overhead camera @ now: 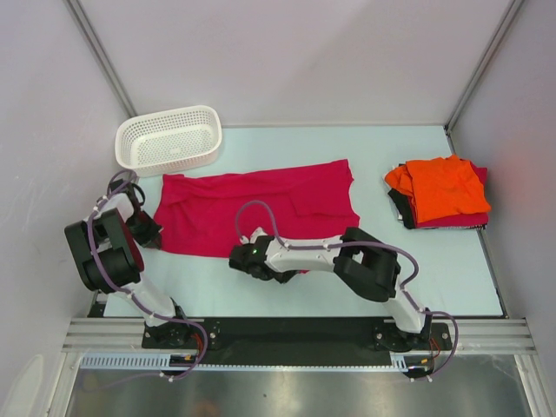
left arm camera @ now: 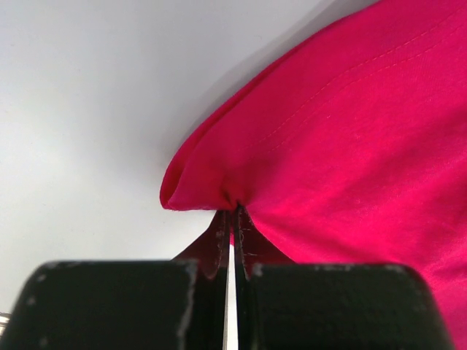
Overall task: Fold and stack the t-shirts
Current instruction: Grap the side of the flattened tshirt closest away from the robot with both arms, then fold the other side of the tshirt into a rectangle
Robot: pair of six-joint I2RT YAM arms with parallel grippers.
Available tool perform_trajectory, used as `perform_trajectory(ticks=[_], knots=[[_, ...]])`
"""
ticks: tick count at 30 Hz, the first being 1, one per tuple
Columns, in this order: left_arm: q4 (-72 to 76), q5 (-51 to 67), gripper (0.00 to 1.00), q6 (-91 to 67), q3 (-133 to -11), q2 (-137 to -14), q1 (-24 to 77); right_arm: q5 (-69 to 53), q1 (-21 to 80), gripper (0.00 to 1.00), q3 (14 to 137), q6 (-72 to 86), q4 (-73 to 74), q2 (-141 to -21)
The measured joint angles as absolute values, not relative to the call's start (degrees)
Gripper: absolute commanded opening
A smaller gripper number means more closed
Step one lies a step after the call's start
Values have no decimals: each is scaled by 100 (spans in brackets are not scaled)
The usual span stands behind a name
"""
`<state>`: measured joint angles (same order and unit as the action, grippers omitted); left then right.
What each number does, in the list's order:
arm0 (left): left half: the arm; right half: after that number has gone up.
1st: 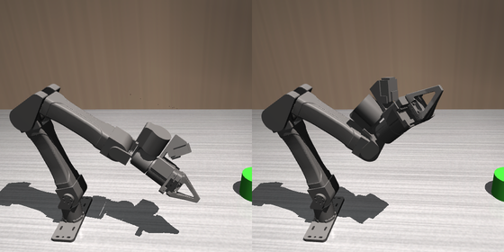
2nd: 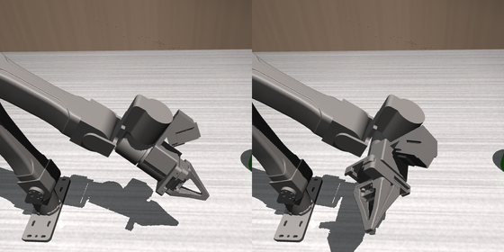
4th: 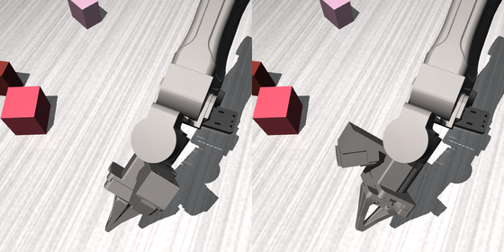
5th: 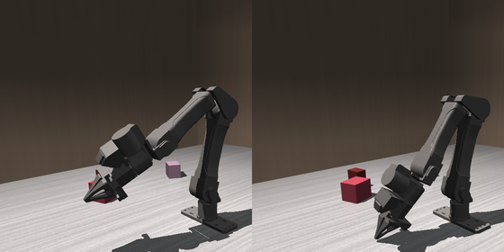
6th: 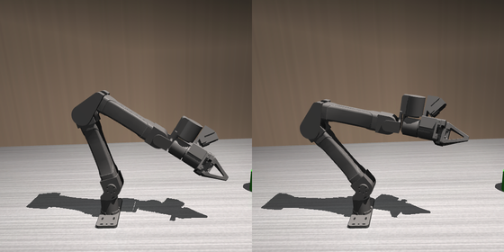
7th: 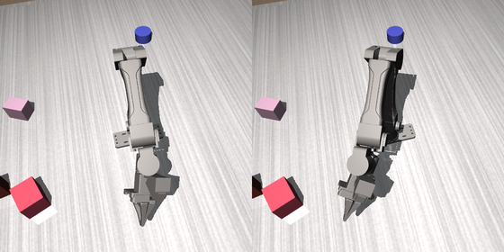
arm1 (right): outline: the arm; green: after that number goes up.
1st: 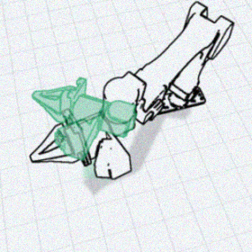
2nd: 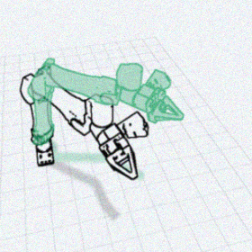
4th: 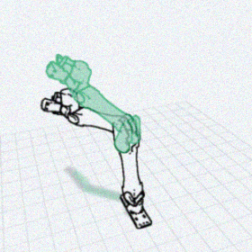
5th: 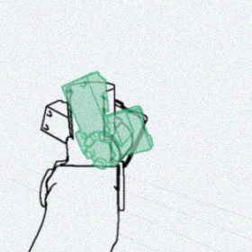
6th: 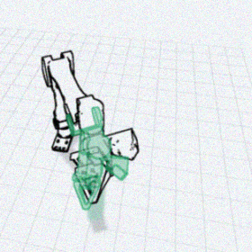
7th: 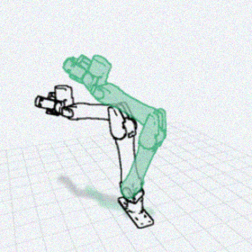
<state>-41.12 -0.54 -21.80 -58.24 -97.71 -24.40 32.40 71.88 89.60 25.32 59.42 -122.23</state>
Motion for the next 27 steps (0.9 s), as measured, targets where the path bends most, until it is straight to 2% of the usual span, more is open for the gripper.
perform_trajectory(ticks=[9, 20, 27], knots=[[-3970, 200, 0, -2200, -5732, -9603, -2451, 3382, 6573, 5, 8722, 2694, 6189, -12007], [-4062, 473, 0, -2375, -5533, -7883, -2449, 3579, 6410, 6, 8755, 2405, 6396, -11402], [-4128, 593, 0, -2652, -5907, -7988, -2349, 3730, 6001, 6, 8997, 1935, 6230, -11399]])
